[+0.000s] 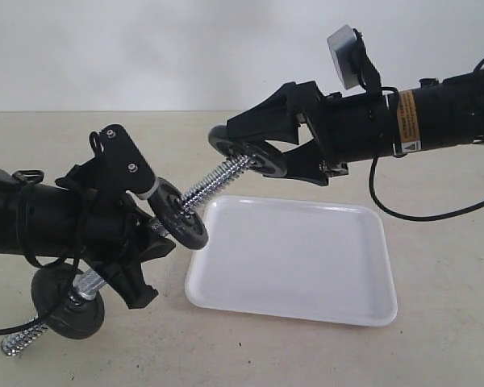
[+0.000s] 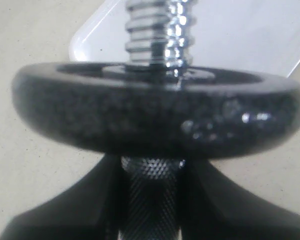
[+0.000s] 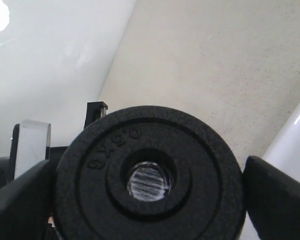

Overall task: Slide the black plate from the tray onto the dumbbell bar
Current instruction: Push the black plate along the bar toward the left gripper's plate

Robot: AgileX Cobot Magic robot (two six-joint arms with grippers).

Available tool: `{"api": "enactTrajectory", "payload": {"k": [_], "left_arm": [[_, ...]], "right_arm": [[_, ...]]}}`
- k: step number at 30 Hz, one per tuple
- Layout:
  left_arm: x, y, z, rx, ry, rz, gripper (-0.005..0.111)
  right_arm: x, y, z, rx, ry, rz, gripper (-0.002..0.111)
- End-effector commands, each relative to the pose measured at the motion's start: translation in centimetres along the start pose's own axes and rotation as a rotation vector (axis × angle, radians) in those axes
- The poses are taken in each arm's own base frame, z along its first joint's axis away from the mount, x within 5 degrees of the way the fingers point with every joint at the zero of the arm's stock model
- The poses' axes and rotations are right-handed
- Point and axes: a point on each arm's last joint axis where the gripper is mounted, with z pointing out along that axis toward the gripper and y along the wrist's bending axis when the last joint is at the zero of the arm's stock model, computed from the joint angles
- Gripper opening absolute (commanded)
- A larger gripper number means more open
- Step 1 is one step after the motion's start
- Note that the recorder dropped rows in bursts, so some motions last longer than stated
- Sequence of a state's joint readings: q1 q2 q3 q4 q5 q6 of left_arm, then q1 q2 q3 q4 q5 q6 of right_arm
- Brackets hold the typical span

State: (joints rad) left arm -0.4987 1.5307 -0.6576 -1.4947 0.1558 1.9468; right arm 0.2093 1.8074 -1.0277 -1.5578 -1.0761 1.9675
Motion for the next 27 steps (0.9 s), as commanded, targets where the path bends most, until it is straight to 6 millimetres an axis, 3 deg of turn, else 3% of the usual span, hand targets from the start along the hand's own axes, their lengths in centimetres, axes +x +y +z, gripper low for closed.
{"api": "enactTrajectory", "payload": {"k": [1, 11, 27], "left_arm": [[-1.7, 0.8, -1.3, -0.051, -0.077, -0.11, 0.004], [-3.1, 0.4, -1.5, 0.028, -0.154, -0.133, 0.004], [-3.1, 0.4, -1.5, 0.028, -0.154, -0.131, 0.004]], "right_arm": [[-0.4, 1.5, -0.3, -0.075, -0.006, -0.023, 0.0], [0.9, 2.7, 3.0, -0.026, 0.034, -0.08, 0.0], [1.3, 3.1, 3.3, -0.043, 0.06, -0.094, 0.0]]}}
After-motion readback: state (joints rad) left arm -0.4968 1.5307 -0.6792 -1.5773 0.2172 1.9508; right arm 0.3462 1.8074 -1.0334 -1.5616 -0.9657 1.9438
